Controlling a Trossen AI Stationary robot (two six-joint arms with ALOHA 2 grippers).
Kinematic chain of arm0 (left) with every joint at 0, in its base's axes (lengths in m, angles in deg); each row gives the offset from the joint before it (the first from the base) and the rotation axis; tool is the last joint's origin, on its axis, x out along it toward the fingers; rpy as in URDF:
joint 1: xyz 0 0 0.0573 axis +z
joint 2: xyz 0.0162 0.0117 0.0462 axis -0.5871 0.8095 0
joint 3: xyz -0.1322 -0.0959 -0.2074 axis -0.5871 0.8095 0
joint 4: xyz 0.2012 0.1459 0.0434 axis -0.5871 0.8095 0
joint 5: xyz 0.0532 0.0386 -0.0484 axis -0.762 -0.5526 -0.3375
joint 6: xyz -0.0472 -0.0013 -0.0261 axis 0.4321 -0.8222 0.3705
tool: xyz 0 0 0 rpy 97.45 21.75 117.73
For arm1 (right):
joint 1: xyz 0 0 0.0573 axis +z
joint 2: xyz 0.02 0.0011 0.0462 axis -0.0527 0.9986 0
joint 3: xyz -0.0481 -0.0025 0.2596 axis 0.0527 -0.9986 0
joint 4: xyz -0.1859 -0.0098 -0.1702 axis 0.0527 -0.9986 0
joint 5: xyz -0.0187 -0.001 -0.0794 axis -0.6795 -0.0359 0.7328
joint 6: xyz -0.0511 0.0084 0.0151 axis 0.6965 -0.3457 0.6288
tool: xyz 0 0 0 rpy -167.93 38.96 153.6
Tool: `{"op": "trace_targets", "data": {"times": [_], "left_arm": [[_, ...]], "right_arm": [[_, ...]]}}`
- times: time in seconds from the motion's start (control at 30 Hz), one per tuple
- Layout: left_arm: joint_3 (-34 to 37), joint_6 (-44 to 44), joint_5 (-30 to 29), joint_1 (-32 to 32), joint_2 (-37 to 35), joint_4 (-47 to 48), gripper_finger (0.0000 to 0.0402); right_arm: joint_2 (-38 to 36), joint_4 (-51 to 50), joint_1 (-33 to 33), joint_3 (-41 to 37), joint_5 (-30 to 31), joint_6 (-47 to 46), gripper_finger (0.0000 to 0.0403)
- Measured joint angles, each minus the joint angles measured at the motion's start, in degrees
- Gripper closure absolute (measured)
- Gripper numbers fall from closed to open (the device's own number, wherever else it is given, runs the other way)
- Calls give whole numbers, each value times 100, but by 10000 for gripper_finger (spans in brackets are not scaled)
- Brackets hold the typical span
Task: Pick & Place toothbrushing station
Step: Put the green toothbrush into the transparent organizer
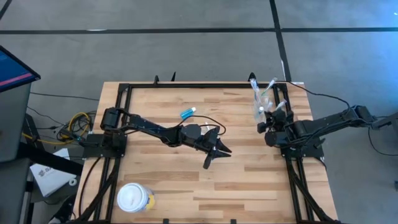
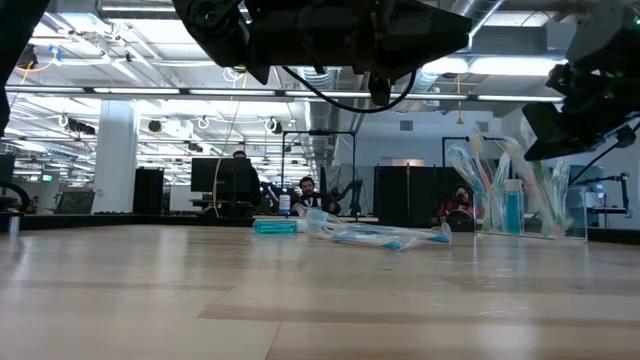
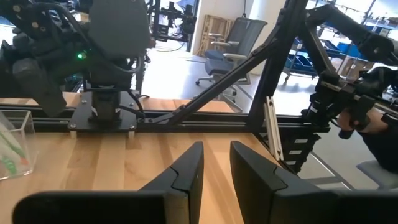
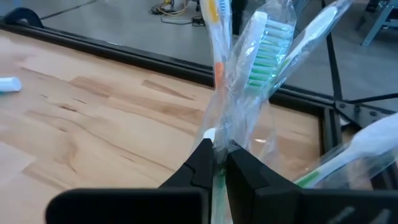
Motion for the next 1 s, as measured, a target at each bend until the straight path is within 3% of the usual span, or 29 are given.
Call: {"op": "trace_targets", "data": {"times": [0.17, 0.43, 1.0], "left_arm": [[0, 0, -4, 2, 0, 0, 327], [-2, 0, -4, 4, 0, 4, 327], [-2, 17, -1, 46, 0, 70, 327]], "right_arm": [[0, 141, 6, -86, -31, 35, 386], [-58, 181, 6, -77, -167, 171, 347], [-286, 81, 6, 43, -321, 699, 341]]}}
